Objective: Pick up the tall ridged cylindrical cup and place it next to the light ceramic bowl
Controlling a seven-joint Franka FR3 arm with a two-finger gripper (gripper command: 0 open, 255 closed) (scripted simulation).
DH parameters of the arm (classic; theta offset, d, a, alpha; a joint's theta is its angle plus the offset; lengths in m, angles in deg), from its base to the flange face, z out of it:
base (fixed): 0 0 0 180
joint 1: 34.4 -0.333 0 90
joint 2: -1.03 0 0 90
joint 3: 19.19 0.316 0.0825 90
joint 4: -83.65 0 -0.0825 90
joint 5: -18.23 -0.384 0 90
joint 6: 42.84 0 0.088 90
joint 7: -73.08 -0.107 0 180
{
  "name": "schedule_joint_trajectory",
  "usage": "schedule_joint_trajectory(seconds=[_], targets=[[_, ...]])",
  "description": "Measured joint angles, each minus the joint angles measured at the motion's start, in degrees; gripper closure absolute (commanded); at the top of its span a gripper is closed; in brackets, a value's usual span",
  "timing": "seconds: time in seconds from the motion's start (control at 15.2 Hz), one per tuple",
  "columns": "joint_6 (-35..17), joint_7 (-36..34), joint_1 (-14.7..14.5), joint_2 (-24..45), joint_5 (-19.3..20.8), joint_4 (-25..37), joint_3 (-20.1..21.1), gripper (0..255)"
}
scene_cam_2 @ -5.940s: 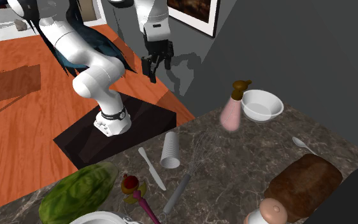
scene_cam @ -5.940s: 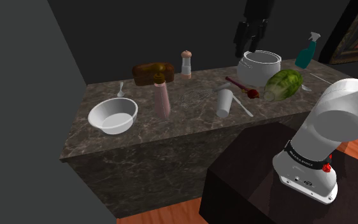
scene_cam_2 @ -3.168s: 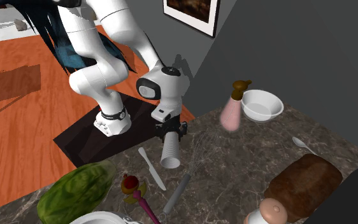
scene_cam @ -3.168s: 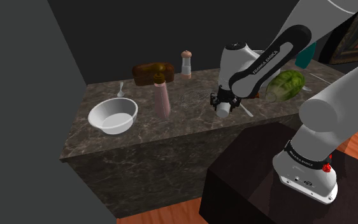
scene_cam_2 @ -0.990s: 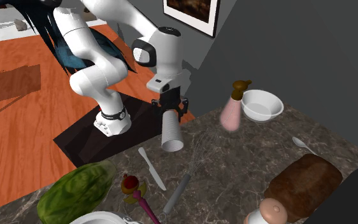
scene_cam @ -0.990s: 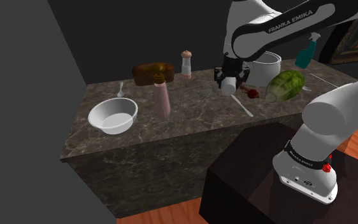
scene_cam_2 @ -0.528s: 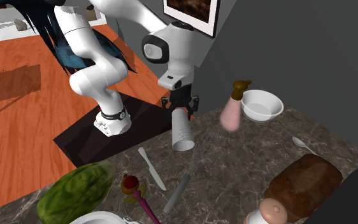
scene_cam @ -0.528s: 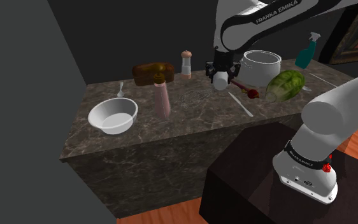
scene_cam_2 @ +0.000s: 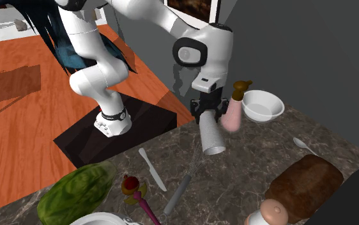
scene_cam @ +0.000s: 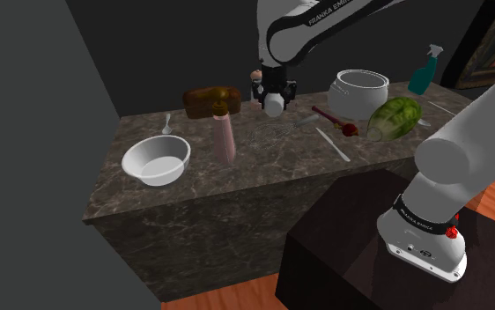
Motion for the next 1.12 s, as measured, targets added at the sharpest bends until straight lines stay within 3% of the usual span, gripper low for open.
schedule_joint_trajectory(seconds=[0.26,0.53,0.79,1.12], targets=[[2.38,-5.12,-0.36,8.89,5.2,9.28,2.03,255],[5.91,-9.74,-2.56,19.24,11.21,20.61,2.58,255],[11.19,-13.02,-6.87,29.1,15.94,33.6,2.12,255],[19.26,-13.78,-13.99,42.9,20.69,54.19,0.08,255]])
